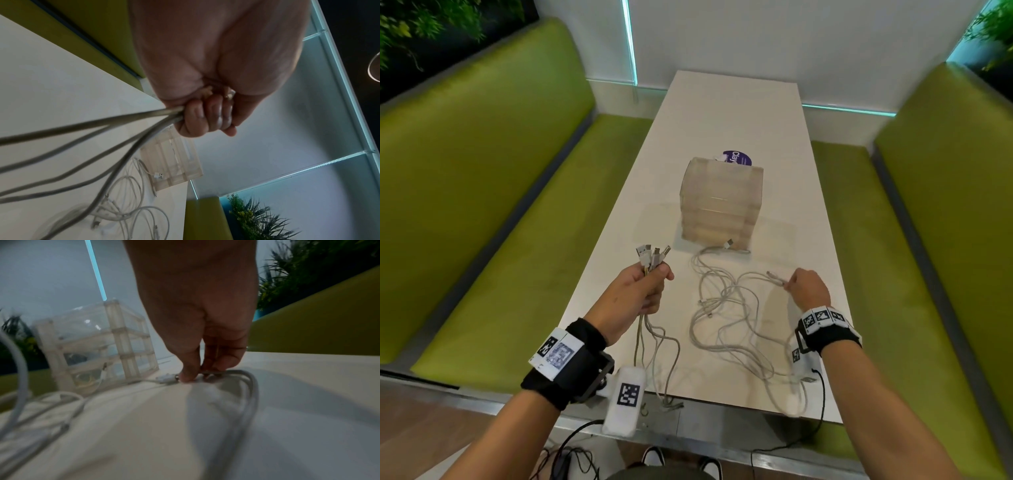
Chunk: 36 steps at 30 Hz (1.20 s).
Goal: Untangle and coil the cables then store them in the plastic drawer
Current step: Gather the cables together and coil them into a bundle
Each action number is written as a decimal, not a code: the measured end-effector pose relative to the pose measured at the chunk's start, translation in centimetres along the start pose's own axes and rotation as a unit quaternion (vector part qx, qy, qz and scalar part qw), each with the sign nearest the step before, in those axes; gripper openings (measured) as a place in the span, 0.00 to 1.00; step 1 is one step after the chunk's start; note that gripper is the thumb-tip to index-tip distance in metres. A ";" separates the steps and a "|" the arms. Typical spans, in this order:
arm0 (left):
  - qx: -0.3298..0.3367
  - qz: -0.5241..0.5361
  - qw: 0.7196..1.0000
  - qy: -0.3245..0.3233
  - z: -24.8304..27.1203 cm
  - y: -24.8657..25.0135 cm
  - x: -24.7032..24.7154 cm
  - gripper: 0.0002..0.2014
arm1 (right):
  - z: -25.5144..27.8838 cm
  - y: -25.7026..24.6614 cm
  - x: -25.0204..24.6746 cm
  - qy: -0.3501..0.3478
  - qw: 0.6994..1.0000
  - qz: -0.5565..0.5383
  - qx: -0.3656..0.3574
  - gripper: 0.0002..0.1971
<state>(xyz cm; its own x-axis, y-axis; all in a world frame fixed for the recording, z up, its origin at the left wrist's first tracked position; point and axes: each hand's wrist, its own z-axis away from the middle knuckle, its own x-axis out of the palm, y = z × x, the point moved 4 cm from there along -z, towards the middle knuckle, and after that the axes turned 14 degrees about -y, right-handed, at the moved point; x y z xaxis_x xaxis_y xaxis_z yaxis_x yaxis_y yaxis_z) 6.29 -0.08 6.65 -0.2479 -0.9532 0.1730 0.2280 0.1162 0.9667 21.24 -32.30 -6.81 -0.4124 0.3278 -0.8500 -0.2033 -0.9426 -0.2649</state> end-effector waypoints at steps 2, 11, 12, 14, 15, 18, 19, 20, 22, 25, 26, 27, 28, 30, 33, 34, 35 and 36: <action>0.002 0.002 1.000 -0.008 -0.3 -0.1 0.1 0.11 | 0.7 0.6 -1.1 0.014 0.997 -0.071 0.029 0.11; 0.032 0.108 0.994 0.007 -2.9 -0.7 3.3 0.14 | 15.5 -9.6 -5.7 0.024 0.863 -0.418 -0.284 0.04; 0.033 0.121 0.992 0.003 -3.1 -0.8 3.8 0.15 | 17.3 -10.9 -5.1 0.005 0.844 -0.438 -0.308 0.04; 0.032 0.139 0.990 -0.004 -3.3 -0.9 4.7 0.15 | 19.1 -12.7 -3.5 -0.021 0.817 -0.478 -0.321 0.03; 0.029 0.144 0.989 -0.006 -3.2 -1.0 5.0 0.15 | 19.4 -13.2 -2.7 -0.027 0.807 -0.500 -0.312 0.04; 0.027 0.153 0.988 -0.020 -3.0 -1.0 5.4 0.16 | 19.7 -14.2 -1.0 -0.028 0.787 -0.550 -0.280 0.04; 0.029 0.156 0.987 -0.025 -2.9 -1.0 5.5 0.16 | 19.8 -14.5 -0.7 -0.027 0.779 -0.564 -0.272 0.03; 0.031 0.164 0.986 -0.030 -2.9 -0.9 5.6 0.17 | 19.9 -14.6 -0.6 -0.024 0.771 -0.578 -0.267 0.03; 0.037 0.187 0.981 -0.039 -2.7 -0.9 5.6 0.19 | 20.1 -14.8 -0.6 -0.017 0.761 -0.593 -0.263 0.03; 0.050 0.199 0.978 -0.048 -2.4 -1.0 5.4 0.22 | 20.3 -15.0 -0.6 -0.030 0.764 -0.588 -0.264 0.03; 0.057 0.191 0.979 -0.048 -2.3 -1.0 5.2 0.22 | 20.3 -15.2 -0.5 -0.042 0.768 -0.580 -0.268 0.03; 0.062 0.181 0.980 -0.050 -2.2 -1.0 5.0 0.22 | 20.4 -15.4 -0.4 -0.054 0.771 -0.572 -0.274 0.03; 0.066 0.170 0.982 -0.051 -2.1 -1.0 5.0 0.21 | 20.4 -15.5 -0.4 -0.061 0.775 -0.565 -0.278 0.03; 0.072 0.156 0.984 -0.054 -1.9 -1.0 4.8 0.21 | 20.4 -15.6 -0.3 -0.067 0.779 -0.557 -0.279 0.03; 0.084 0.144 0.985 -0.051 -1.6 -1.1 4.5 0.19 | 20.5 -16.0 -0.3 -0.076 0.783 -0.546 -0.289 0.06; 0.087 0.144 0.985 -0.048 -1.6 -1.1 4.3 0.17 | 20.4 -16.2 -0.2 -0.084 0.786 -0.535 -0.296 0.06; 0.089 0.151 0.984 -0.040 -1.5 -1.1 4.1 0.16 | 20.4 -16.2 -0.1 -0.097 0.795 -0.516 -0.304 0.06; 0.089 0.166 0.982 -0.024 -1.5 -1.0 3.7 0.14 | 20.1 -16.1 0.1 -0.117 0.814 -0.475 -0.314 0.07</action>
<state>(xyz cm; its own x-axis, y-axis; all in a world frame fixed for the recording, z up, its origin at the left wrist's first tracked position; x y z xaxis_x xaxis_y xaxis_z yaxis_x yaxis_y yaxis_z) 6.52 -4.18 6.06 -0.2327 -0.8412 0.4881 0.1355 0.4689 0.8728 6.60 -15.76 6.53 -0.5067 0.8614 -0.0356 -0.0644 -0.0790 -0.9948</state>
